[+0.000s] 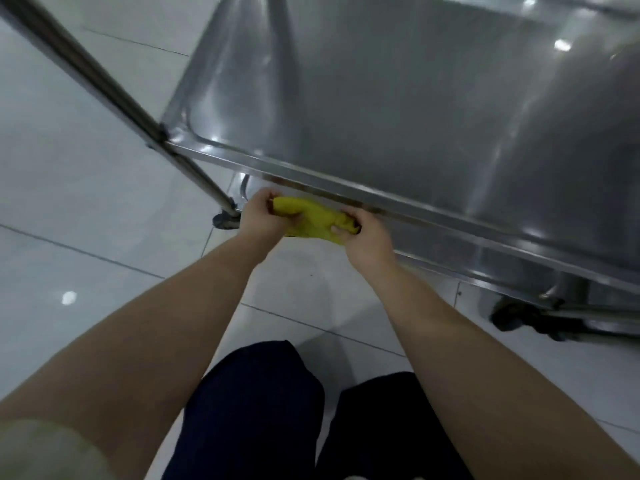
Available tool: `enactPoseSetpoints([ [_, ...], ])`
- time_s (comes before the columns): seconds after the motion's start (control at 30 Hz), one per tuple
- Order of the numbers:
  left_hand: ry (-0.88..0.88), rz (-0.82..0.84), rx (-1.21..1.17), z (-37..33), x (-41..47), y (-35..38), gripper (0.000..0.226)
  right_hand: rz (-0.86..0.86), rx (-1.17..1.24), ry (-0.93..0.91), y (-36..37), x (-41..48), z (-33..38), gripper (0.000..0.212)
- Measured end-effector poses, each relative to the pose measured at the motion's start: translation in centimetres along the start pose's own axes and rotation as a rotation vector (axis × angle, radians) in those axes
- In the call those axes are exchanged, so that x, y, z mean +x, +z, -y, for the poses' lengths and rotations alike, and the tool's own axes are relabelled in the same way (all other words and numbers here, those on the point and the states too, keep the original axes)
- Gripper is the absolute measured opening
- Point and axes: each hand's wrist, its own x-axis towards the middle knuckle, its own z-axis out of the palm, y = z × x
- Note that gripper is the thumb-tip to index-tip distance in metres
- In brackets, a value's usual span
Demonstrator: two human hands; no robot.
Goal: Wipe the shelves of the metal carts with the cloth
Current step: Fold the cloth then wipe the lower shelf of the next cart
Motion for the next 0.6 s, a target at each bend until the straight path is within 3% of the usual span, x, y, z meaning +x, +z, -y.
enactPoseSetpoints([
  [0.17,0.021,-0.046,0.005,-7.7,-9.4,-11.0,0.03,0.131,0.051,-0.026,-2.6,-7.7,11.3,0.026],
  [0.3,0.073,-0.133,-0.13,-17.3,-18.0,-20.6,0.029,0.225,0.129,-0.162,-6.0,-13.9,24.3,0.031],
  [0.6,0.221,-0.337,-0.303,-36.0,-34.5,-40.1,0.03,0.421,0.23,-0.44,-11.6,-26.5,52.5,0.022],
])
